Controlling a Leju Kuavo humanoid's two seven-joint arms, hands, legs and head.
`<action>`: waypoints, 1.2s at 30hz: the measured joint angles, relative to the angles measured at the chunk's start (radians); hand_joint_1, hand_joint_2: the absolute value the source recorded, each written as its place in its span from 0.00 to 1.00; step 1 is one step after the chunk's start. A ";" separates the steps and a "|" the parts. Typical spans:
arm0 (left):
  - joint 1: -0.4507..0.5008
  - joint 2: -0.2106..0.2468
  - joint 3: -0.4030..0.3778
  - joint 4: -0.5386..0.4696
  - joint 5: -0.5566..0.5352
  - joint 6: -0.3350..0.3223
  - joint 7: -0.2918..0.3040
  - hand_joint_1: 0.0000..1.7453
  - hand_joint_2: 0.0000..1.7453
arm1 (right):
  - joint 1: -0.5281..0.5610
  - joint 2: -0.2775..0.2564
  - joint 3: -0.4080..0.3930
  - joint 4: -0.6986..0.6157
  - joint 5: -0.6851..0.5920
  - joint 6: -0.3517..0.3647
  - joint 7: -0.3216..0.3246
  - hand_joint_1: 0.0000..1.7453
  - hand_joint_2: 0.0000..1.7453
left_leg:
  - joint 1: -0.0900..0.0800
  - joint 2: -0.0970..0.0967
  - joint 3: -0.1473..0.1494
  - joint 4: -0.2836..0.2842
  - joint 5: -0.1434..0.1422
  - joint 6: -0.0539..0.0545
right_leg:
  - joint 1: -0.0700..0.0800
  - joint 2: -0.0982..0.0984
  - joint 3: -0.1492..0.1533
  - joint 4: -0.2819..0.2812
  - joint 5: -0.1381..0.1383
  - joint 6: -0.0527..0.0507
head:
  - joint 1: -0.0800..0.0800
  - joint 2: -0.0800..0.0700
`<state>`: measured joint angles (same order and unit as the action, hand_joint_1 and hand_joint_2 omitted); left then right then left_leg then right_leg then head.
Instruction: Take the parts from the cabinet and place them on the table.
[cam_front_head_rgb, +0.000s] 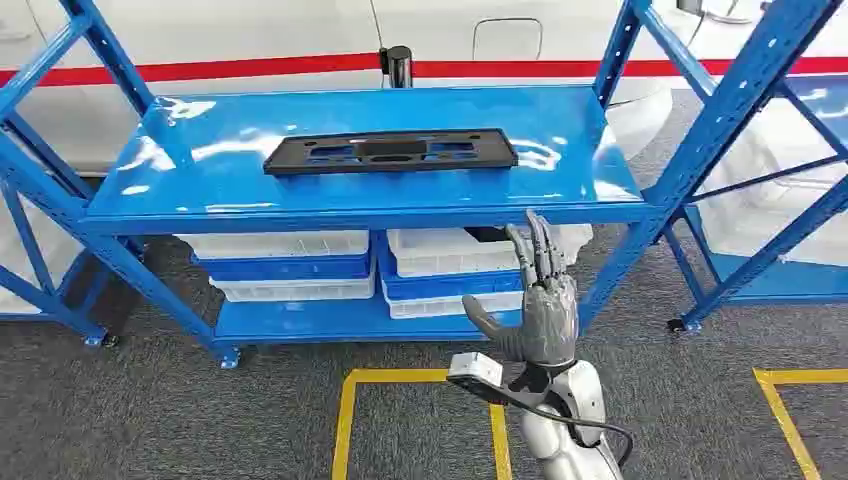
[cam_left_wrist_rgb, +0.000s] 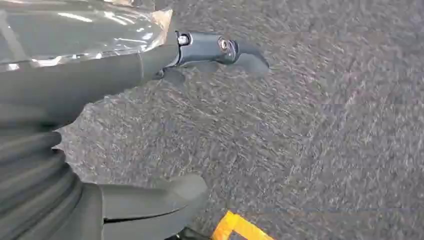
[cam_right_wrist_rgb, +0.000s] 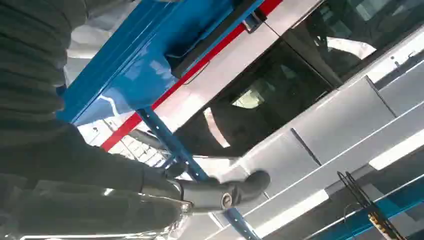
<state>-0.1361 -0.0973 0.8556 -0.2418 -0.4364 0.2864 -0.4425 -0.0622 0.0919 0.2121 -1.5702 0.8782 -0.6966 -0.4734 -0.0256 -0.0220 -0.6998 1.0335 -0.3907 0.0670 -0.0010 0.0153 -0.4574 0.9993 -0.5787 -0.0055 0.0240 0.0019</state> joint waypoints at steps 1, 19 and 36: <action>-0.001 0.001 0.000 0.000 0.001 0.000 0.000 0.00 1.00 | 0.000 0.000 0.001 0.002 -0.002 0.000 -0.002 0.00 1.00 | -0.002 0.002 0.013 -0.006 0.011 0.003 | 0.001 0.001 0.006 -0.016 -0.001 0.004 | -0.003 0.000; -0.004 -0.005 0.001 0.003 -0.001 -0.011 -0.007 0.00 1.00 | -0.038 -0.010 0.002 0.052 -0.025 -0.001 -0.036 0.00 1.00 | 0.039 0.006 0.162 -0.021 -0.111 -0.065 | -0.029 -0.017 -0.141 0.022 0.132 0.030 | -0.004 0.000; -0.007 0.002 0.001 0.003 -0.003 -0.002 -0.010 0.00 1.00 | -0.068 0.000 0.002 0.077 -0.036 -0.001 -0.050 0.00 1.00 | 0.017 0.026 0.125 -0.075 -0.017 -0.004 | 0.000 -0.016 -0.111 0.067 0.054 0.014 | -0.005 0.000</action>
<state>-0.1427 -0.0958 0.8564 -0.2388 -0.4395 0.2842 -0.4521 -0.1303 0.0923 0.2140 -1.4927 0.8427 -0.6977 -0.5238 -0.0090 0.0042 -0.5752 0.9584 -0.4076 0.0631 -0.0008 -0.0003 -0.5685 1.0664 -0.5243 0.0082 0.0187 0.0019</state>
